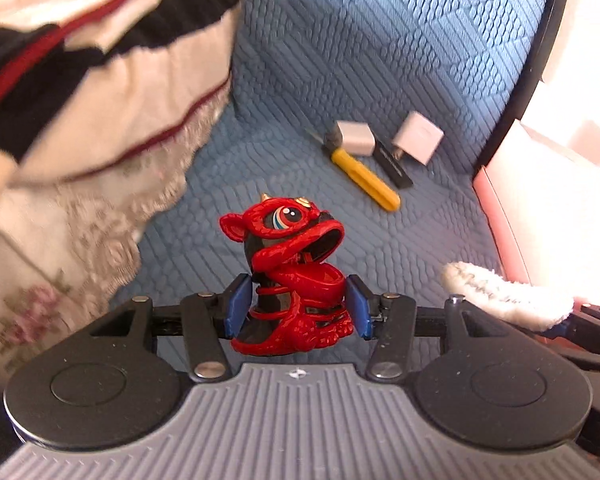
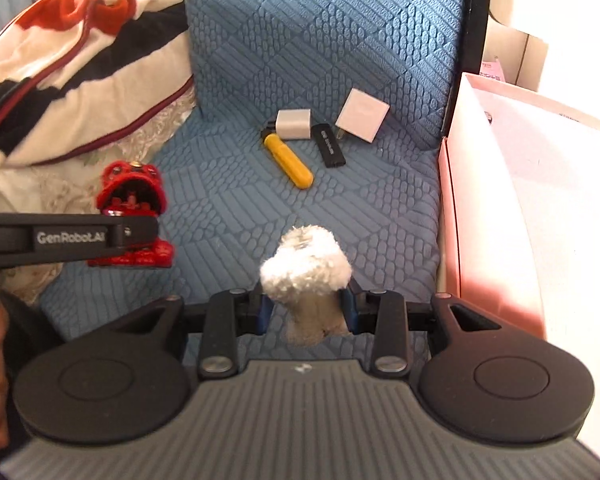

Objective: Organize rigid objects

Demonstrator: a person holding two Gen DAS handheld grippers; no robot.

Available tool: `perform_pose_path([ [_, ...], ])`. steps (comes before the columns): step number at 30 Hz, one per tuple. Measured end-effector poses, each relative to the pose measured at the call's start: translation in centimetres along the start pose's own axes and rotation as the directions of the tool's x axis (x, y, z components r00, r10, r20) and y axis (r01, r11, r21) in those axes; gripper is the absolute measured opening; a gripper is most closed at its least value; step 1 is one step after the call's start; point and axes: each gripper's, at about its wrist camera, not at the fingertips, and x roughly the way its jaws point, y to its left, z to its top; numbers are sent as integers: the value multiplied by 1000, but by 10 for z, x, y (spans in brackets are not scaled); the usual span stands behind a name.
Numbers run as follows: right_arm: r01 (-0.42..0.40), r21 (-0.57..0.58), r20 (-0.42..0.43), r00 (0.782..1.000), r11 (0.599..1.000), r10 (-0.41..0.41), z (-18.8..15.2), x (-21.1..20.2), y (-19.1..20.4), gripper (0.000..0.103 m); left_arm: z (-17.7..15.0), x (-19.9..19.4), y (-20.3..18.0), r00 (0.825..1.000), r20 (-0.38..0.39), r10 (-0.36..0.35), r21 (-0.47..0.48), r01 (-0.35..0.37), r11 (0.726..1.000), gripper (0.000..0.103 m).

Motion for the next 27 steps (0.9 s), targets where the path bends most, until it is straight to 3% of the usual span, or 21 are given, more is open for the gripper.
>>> perform_pose_path([
  [4,-10,-9,-22,1000,1000,9,-10,1,3,38,-9,-2,3,999,12,-35,-7,35,999,58],
  [9,-19,-4,-49,999,1000,19,-17,7,6,38,-14,-6,2,996,15,-87,-29,88,996,73],
  [13,-20,4,-70,997,1000,20,-22,12,8,38,-17,-7,0,991,-1,-136,-49,136,990,76],
  [17,-20,10,-77,997,1000,20,-26,13,7,38,-17,-5,0,991,-6,-136,-66,135,989,76],
  [20,-23,25,-76,997,999,25,-27,13,5,37,-13,-3,7,987,-6,-158,-129,156,979,76],
  [23,-22,29,-75,997,999,24,-27,14,4,38,-3,2,18,978,-5,-207,-223,201,954,76],
  [27,-17,27,-73,997,999,19,-26,16,4,37,11,16,32,959,3,-283,-378,263,888,76],
])
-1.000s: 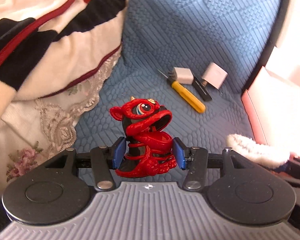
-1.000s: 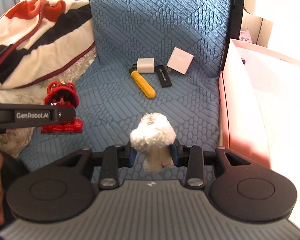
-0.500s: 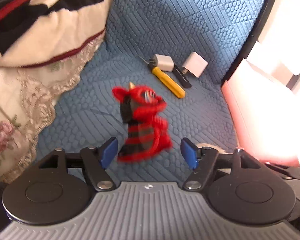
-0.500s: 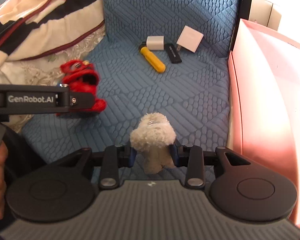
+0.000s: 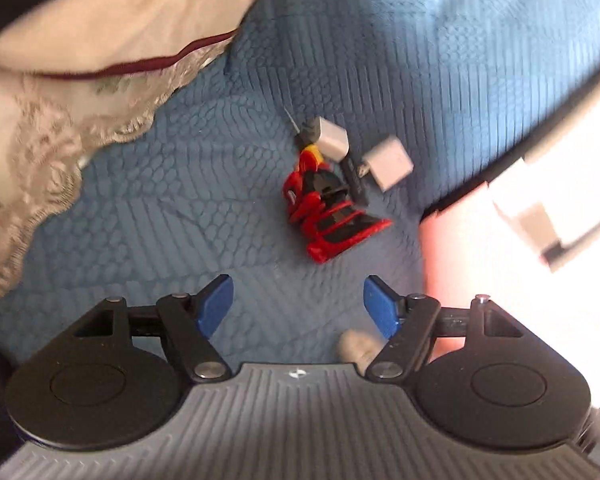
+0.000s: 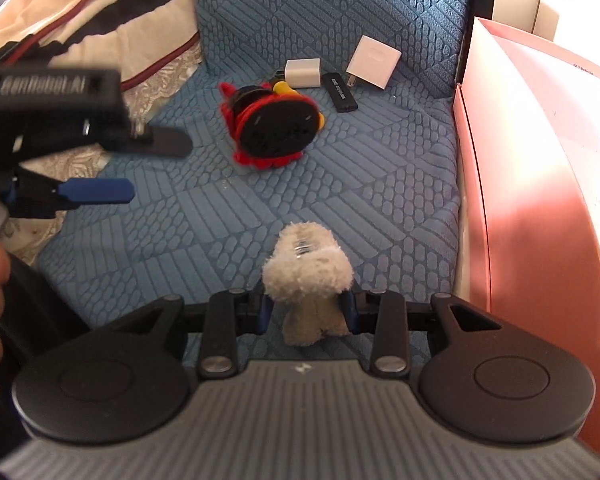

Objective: Organize rigid objects

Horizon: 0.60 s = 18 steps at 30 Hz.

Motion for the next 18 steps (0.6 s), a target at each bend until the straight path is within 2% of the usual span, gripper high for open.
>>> perform_pose_path([
  [4,3,0,-2,1000,1000,-3,2,2,-1,37,15,15,-1,999,0,-34,-103,34,994,76],
  [10,22,5,9,1000,1000,-22,8,2,-4,37,37,41,-2,996,14,-87,-238,87,967,76],
  [18,53,36,41,998,998,-54,29,7,-19,37,57,79,-3,995,14,-97,-358,96,929,76],
])
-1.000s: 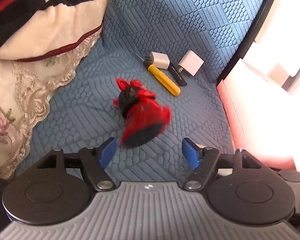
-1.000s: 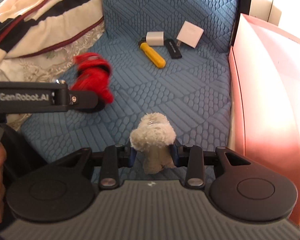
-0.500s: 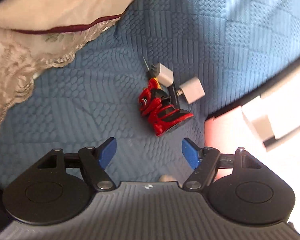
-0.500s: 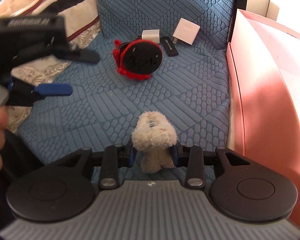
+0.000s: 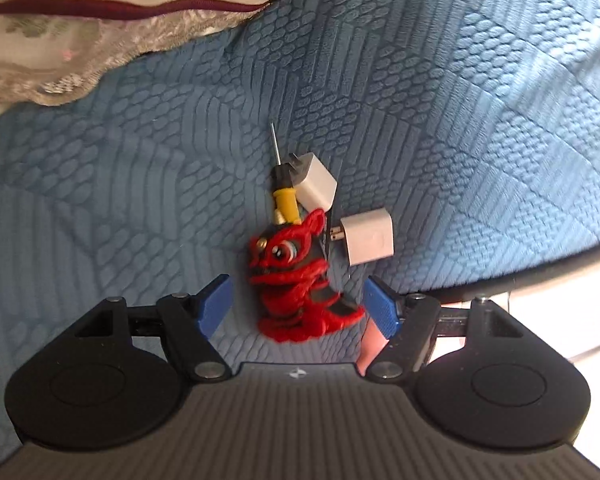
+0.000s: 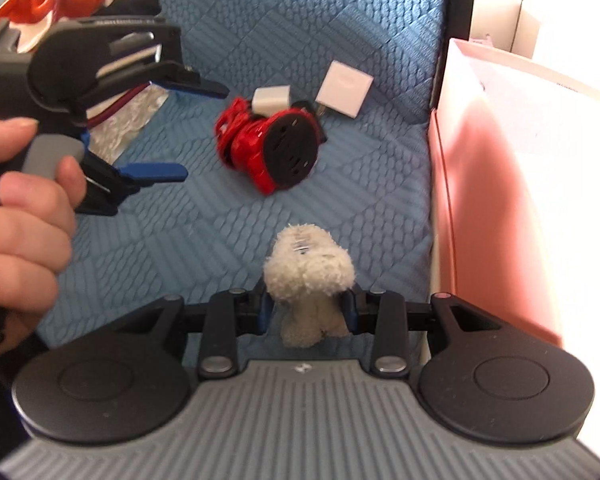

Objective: Organize rigid objects

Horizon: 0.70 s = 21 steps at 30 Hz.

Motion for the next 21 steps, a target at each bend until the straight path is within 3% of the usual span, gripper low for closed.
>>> perform_pose_path([
  [9,10,17,-3,1000,1000,-10,11,11,-9,37,5,41,-4,999,-17,45,-41,-46,998,76],
  [17,16,13,-11,1000,1000,-16,11,19,-8,37,4,60,-10,999,-10,53,-12,-53,999,75],
  [21,10,10,-13,1000,1000,-9,11,18,-5,37,6,63,-10,996,-13,83,4,-83,997,62],
])
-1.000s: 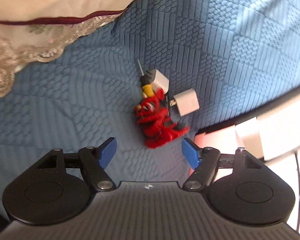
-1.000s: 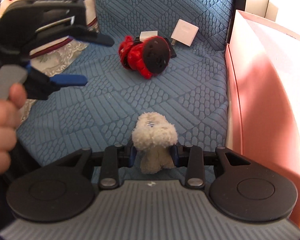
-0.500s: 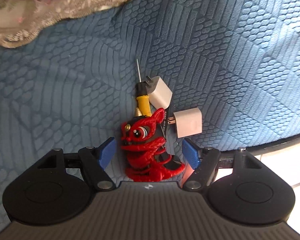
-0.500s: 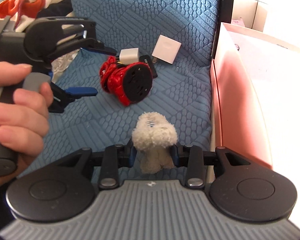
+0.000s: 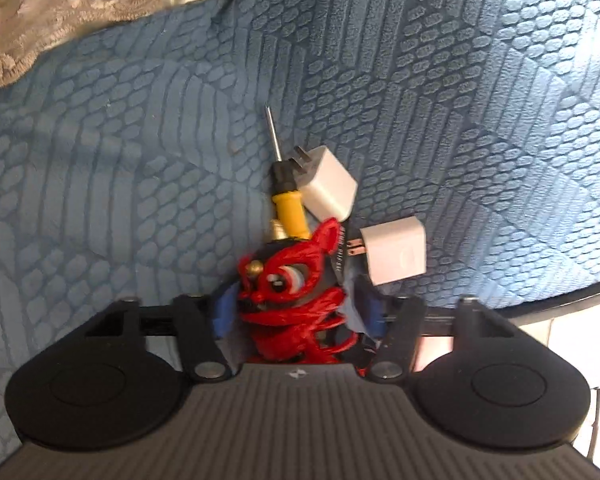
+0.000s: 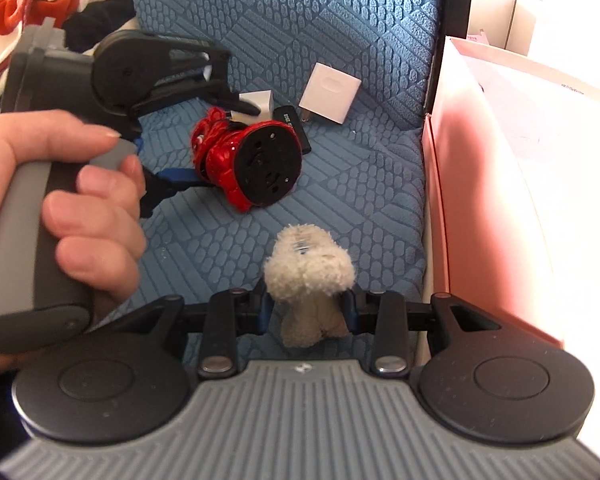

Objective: Organize rigid objects

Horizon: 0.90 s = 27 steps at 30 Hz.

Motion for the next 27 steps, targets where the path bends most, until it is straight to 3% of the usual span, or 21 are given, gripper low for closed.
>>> perform_pose_path([
  [3,-2,-7,8,1000,1000,2,0,-4,3,37,2,-2,3,1000,-9,4,7,-4,1000,62],
  [11,0,-7,27,1000,1000,1,-1,-21,7,37,-2,-39,-4,998,58,36,179,-46,983,61],
  [19,5,11,73,997,1000,-6,2,-47,9,37,-12,-87,-12,985,152,79,377,-132,917,61],
  [27,-28,13,70,997,1000,27,-10,-67,19,37,-45,-141,-15,980,186,63,542,-156,826,61],
])
